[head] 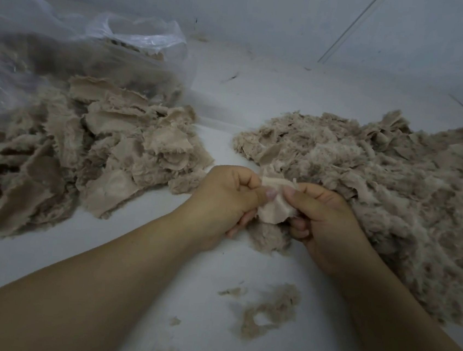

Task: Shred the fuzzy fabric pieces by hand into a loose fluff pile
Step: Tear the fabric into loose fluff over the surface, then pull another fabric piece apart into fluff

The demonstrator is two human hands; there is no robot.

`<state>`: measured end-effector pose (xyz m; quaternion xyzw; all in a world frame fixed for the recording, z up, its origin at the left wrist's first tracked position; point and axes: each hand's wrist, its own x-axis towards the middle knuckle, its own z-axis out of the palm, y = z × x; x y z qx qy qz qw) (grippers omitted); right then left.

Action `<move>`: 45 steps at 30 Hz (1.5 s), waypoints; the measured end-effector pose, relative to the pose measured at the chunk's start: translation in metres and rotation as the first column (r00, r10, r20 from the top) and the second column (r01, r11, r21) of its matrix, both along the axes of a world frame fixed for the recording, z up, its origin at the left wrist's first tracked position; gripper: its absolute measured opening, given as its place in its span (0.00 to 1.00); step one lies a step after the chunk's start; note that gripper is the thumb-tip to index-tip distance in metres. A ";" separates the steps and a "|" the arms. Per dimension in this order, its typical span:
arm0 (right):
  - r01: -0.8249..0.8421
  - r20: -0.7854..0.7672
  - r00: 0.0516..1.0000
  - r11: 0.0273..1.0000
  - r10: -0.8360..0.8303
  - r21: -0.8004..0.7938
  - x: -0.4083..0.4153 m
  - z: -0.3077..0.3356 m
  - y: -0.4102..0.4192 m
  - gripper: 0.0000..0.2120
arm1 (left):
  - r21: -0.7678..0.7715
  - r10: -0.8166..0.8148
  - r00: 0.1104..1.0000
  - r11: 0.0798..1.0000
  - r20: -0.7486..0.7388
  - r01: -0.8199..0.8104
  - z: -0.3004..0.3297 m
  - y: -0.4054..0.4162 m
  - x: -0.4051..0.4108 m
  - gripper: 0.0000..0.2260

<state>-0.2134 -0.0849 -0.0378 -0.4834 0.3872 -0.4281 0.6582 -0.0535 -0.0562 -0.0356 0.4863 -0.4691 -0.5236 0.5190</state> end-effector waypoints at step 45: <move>0.032 -0.130 0.991 0.999 -0.034 -0.018 0.002 -0.003 -0.001 0.07 | -0.378 0.154 0.954 0.925 0.257 -0.048 -0.008 -0.003 0.004 0.10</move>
